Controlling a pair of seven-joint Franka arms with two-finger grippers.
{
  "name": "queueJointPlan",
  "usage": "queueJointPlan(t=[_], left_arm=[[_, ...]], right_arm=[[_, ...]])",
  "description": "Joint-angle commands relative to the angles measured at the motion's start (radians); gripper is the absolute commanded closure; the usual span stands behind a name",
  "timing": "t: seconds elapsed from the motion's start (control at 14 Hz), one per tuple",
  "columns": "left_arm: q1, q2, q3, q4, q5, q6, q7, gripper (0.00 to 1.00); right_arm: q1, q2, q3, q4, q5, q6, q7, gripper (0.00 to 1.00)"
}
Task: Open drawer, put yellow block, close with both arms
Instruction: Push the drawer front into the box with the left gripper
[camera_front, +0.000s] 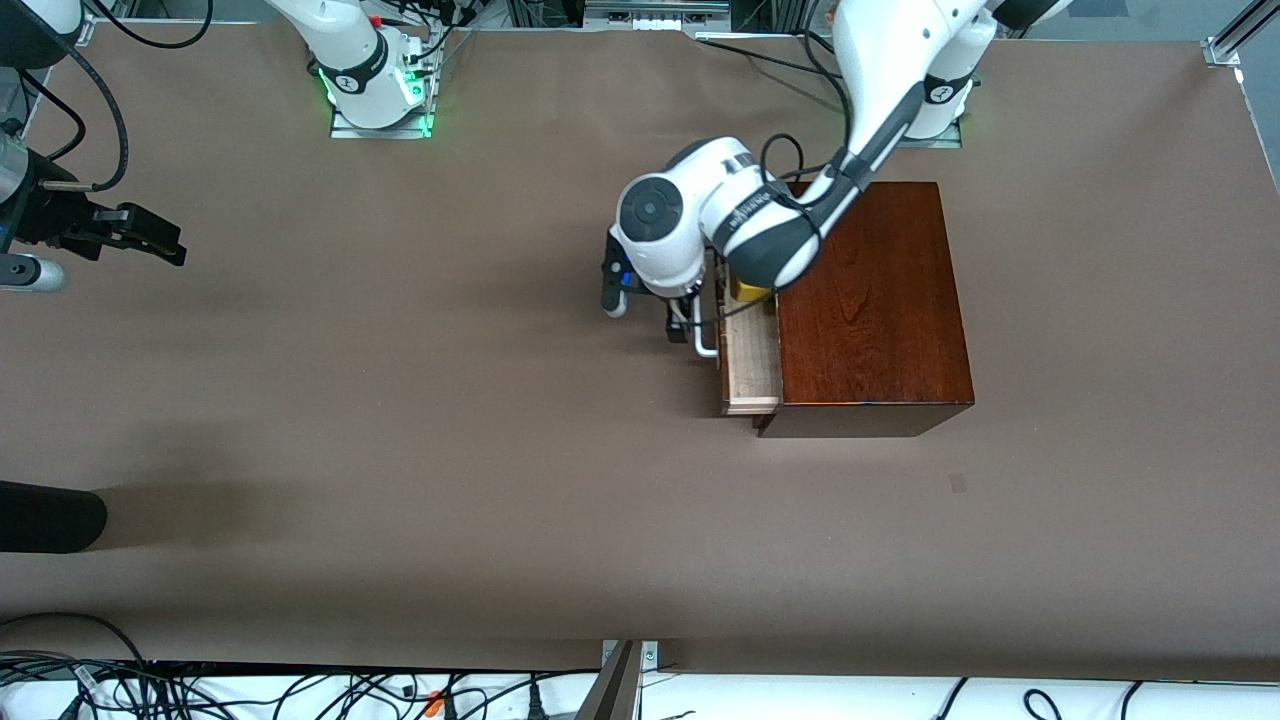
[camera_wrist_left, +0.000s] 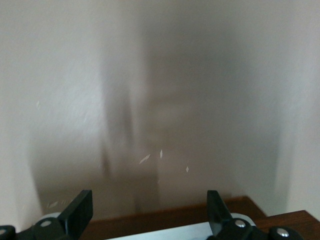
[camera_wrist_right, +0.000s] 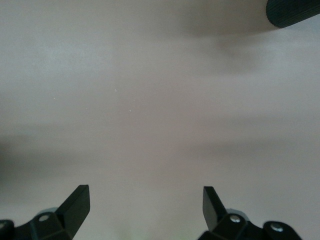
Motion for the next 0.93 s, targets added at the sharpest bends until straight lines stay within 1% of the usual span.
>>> queueJointPlan(t=[0.0, 0.28, 0.85], left_arm=[[0.049, -0.033, 0.001, -0.002, 0.022, -0.052, 0.074, 0.00], [0.081, -0.033, 0.000, -0.002, 0.022, -0.067, 0.087, 0.00], [0.100, -0.036, 0.000, -0.002, 0.022, -0.086, 0.105, 0.00]], right_arm=[[-0.012, -0.026, 0.015, -0.015, 0.000, -0.008, -0.003, 0.00], [-0.012, -0.025, 0.015, -0.015, 0.008, -0.008, -0.006, 0.00], [-0.012, -0.026, 0.013, -0.013, 0.008, -0.008, -0.009, 0.00]])
